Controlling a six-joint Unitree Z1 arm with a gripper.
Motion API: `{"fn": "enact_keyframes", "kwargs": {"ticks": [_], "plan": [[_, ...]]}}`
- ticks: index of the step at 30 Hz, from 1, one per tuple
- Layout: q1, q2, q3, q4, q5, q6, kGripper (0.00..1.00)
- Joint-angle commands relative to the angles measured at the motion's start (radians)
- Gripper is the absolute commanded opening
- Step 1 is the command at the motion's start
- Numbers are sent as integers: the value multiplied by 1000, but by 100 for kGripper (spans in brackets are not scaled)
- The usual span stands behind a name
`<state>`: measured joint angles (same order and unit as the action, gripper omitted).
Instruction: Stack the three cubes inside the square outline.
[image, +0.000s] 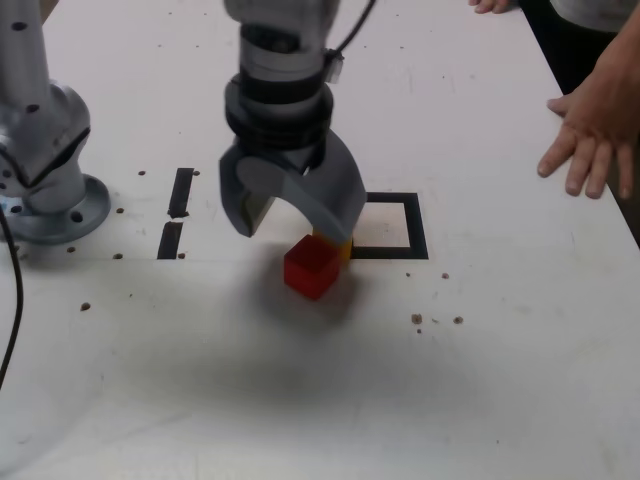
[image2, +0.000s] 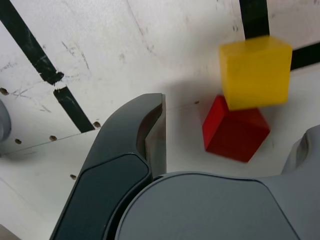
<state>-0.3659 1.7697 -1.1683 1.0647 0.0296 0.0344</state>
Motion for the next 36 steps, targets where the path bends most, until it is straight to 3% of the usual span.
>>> {"fn": "enact_keyframes", "kwargs": {"ticks": [1,12,36], "plan": [[24,20,-18,2,4,1,93],[127,94,-113,15,42,13,93],[179,168,-133,17,27,23,88]]}}
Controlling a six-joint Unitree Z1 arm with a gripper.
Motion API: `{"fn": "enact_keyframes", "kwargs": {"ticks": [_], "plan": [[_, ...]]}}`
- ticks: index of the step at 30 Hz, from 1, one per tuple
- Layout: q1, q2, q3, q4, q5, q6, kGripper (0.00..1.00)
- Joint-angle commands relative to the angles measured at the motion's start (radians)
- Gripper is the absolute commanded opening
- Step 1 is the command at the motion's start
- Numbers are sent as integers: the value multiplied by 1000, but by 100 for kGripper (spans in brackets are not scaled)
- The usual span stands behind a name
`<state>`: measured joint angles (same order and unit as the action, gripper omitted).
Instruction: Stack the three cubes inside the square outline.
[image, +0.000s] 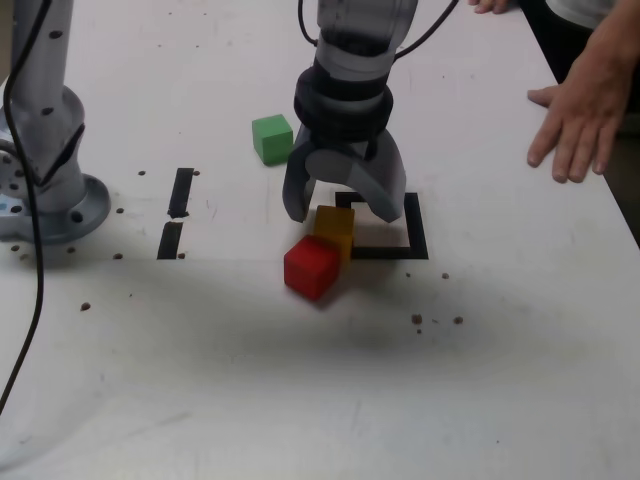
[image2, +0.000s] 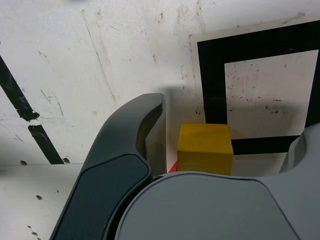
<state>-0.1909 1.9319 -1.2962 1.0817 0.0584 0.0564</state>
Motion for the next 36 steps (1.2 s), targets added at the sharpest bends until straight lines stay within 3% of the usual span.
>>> {"fn": "enact_keyframes", "kwargs": {"ticks": [1,6,11,20,24,30,36], "plan": [[5,8,-5,-1,-3,0,87],[8,20,-6,-2,-10,-5,78],[8,26,-6,-8,-13,-15,64],[-2,25,-3,-20,-5,-23,27],[-8,21,-1,-25,2,-28,17],[-9,9,6,-19,11,-40,11],[0,-36,11,15,45,-66,10]]}}
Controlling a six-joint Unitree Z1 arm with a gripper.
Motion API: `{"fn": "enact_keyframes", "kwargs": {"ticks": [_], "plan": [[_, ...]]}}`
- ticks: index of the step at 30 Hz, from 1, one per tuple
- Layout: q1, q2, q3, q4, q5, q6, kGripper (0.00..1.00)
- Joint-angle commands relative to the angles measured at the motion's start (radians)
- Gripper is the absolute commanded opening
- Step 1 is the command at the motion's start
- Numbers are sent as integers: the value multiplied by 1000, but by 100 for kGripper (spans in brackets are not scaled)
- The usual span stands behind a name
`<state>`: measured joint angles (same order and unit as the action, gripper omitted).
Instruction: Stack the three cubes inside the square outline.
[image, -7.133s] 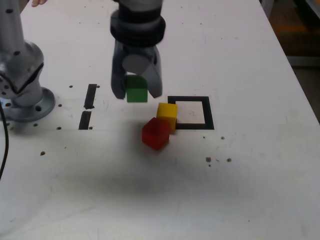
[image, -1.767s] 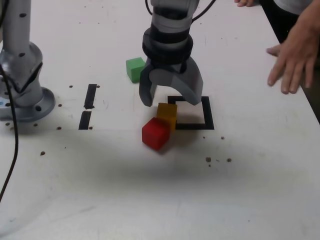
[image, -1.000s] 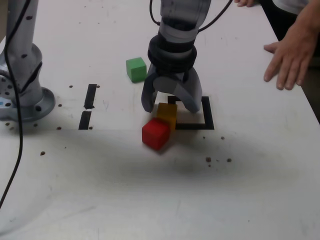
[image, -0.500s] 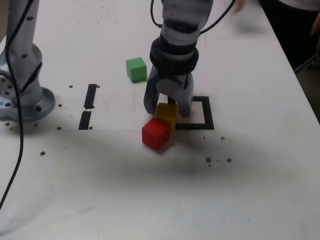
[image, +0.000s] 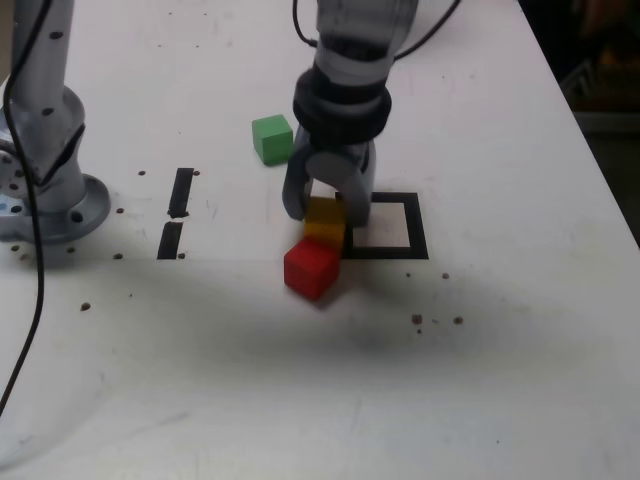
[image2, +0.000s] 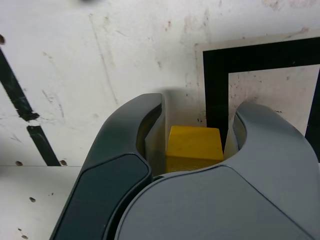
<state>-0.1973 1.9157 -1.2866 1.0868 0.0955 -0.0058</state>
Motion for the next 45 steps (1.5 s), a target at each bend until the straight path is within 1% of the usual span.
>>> {"fn": "enact_keyframes", "kwargs": {"ticks": [1,5,11,19,26,34,41,43,45], "plan": [[12,-31,2,18,14,-7,10],[58,-77,9,41,31,-2,10],[144,-108,19,34,42,23,10],[267,-92,19,-24,40,94,11],[343,-68,9,-79,36,150,11],[366,-31,9,-139,37,168,11],[366,-28,18,-180,39,168,14],[366,-30,24,-188,39,168,18],[366,-32,31,-190,38,168,27]]}}
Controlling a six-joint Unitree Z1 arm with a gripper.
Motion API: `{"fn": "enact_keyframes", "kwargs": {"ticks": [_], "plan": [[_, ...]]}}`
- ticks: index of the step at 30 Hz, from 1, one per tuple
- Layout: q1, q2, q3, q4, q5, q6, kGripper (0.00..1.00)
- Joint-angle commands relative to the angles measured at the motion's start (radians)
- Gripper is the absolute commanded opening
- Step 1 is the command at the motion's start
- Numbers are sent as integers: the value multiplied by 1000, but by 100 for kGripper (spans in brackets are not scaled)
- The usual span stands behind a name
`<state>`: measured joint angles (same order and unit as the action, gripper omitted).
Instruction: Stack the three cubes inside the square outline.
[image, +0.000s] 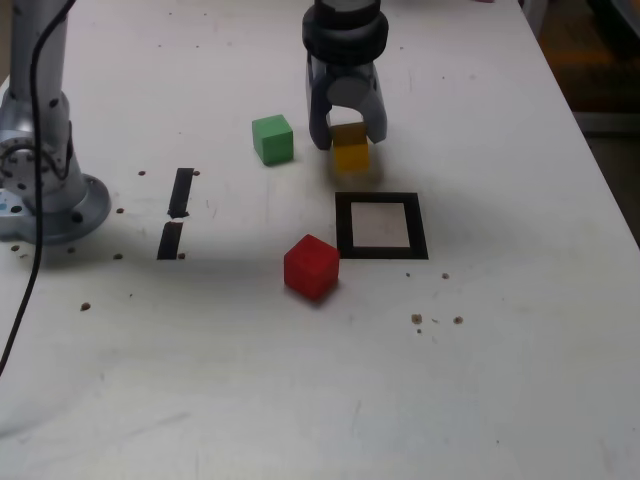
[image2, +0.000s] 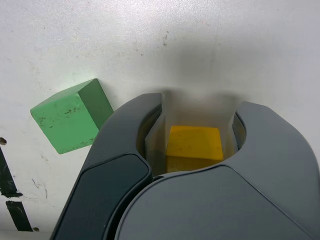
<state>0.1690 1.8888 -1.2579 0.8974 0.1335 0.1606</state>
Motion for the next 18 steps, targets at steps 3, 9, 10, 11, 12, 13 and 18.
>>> {"fn": "enact_keyframes", "kwargs": {"ticks": [3,9,10,11,12,13,18], "plan": [[0,-10,11,2,0,1,49],[0,-25,18,7,3,11,82],[0,-28,19,8,4,14,85],[0,-31,20,8,4,18,87],[0,-35,20,8,5,21,88],[0,-39,21,8,6,24,90],[-9,-79,27,21,7,31,93]]}}
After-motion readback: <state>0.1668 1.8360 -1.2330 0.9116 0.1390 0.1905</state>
